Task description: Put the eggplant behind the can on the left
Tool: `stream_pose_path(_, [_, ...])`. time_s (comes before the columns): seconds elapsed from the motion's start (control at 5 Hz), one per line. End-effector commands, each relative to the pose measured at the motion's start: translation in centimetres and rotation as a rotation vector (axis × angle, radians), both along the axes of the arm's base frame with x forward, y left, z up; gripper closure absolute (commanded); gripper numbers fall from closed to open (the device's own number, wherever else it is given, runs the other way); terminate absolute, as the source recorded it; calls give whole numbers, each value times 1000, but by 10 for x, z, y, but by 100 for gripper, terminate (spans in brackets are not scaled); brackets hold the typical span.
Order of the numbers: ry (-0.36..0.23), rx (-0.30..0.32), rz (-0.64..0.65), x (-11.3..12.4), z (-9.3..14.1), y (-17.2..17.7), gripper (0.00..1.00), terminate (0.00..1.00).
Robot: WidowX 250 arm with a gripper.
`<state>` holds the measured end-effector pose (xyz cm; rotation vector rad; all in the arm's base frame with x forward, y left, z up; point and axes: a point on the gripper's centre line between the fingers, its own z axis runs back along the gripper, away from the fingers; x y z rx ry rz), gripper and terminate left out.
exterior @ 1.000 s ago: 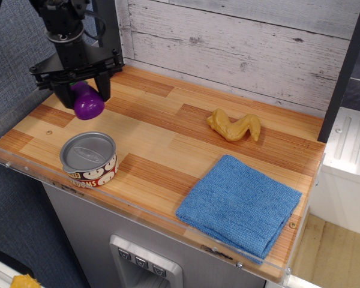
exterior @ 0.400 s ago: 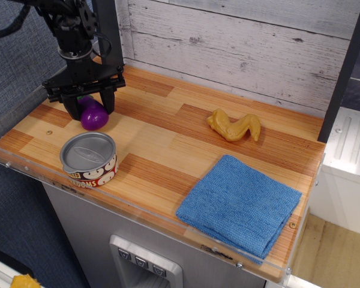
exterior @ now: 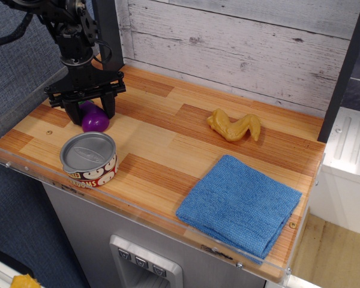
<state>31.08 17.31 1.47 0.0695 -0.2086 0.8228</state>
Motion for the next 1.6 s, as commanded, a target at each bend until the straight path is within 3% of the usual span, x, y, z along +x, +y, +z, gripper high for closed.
stream_pose_path(0.0, [-56, 24, -28, -6, 25, 14, 0, 0])
stream_pose_path(0.2, [-85, 100, -72, -10, 39, 15, 0, 0])
stream_pose_path(0.6, [-204, 195, -106, -33, 80, 0, 0, 0])
stream_pose_path(1.0, [-222, 231, -220, -33, 95, -38, 0, 0])
stream_pose_path(1.4, [-221, 222, -467, -14, 92, -88, 0, 0])
